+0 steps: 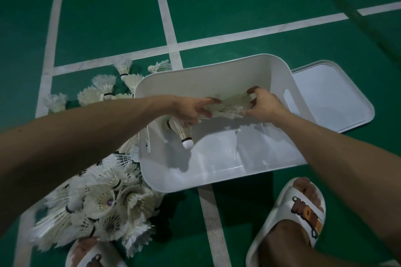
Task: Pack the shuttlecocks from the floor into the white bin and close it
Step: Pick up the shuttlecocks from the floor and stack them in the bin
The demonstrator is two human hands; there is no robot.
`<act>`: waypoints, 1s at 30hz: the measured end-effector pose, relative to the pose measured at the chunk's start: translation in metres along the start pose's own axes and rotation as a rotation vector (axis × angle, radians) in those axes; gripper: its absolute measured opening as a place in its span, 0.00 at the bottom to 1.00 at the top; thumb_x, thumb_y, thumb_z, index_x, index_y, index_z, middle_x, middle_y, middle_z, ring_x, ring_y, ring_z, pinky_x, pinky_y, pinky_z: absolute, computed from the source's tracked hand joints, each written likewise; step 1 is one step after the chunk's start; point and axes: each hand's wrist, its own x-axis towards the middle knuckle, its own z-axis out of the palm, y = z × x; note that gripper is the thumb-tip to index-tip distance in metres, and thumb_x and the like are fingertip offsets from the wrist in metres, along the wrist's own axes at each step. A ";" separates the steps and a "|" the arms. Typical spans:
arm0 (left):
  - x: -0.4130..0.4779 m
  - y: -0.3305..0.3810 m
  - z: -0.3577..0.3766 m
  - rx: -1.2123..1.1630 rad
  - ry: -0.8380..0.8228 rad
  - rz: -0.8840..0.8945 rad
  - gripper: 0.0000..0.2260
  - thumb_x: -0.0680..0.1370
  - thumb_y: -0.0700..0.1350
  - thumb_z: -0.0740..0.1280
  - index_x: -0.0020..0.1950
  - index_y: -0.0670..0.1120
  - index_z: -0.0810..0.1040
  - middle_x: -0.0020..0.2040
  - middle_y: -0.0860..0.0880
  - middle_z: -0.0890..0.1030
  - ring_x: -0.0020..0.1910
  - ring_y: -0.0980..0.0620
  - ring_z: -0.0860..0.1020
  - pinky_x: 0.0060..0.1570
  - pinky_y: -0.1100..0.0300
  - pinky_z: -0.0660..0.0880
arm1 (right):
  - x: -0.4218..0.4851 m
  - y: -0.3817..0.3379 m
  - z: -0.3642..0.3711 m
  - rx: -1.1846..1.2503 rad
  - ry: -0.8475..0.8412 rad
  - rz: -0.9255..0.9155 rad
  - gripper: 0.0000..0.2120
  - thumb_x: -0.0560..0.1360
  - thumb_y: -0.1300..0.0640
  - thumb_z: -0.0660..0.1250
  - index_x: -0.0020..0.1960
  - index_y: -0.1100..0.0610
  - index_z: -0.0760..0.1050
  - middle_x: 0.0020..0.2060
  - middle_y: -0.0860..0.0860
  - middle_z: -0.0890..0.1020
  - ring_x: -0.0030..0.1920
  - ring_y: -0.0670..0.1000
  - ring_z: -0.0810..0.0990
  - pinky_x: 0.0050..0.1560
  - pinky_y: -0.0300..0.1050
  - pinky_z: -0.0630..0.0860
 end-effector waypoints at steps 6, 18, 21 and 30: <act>-0.013 0.005 0.000 0.172 0.008 0.014 0.44 0.72 0.30 0.70 0.77 0.59 0.51 0.71 0.48 0.70 0.62 0.53 0.72 0.49 0.62 0.75 | -0.011 -0.006 -0.011 -0.183 0.034 -0.041 0.33 0.69 0.58 0.75 0.70 0.53 0.65 0.59 0.57 0.77 0.48 0.57 0.81 0.49 0.49 0.80; -0.053 0.010 0.003 0.213 0.331 0.231 0.34 0.68 0.40 0.77 0.66 0.50 0.61 0.62 0.47 0.74 0.49 0.53 0.77 0.42 0.66 0.75 | -0.063 -0.071 0.020 0.396 -0.281 -0.212 0.35 0.64 0.60 0.80 0.62 0.51 0.62 0.52 0.54 0.77 0.51 0.53 0.80 0.47 0.49 0.82; -0.062 0.011 0.007 0.160 0.354 0.267 0.33 0.68 0.40 0.77 0.66 0.49 0.61 0.62 0.46 0.74 0.50 0.53 0.78 0.44 0.66 0.77 | -0.068 -0.081 0.024 0.527 -0.372 -0.186 0.40 0.65 0.68 0.78 0.67 0.51 0.58 0.54 0.57 0.76 0.53 0.54 0.79 0.42 0.46 0.83; -0.065 0.004 0.008 0.132 0.446 0.189 0.29 0.71 0.46 0.75 0.67 0.49 0.65 0.65 0.47 0.70 0.56 0.50 0.75 0.56 0.56 0.76 | -0.063 -0.082 0.033 0.626 -0.410 -0.001 0.43 0.67 0.72 0.74 0.70 0.46 0.56 0.43 0.57 0.75 0.39 0.53 0.79 0.37 0.46 0.80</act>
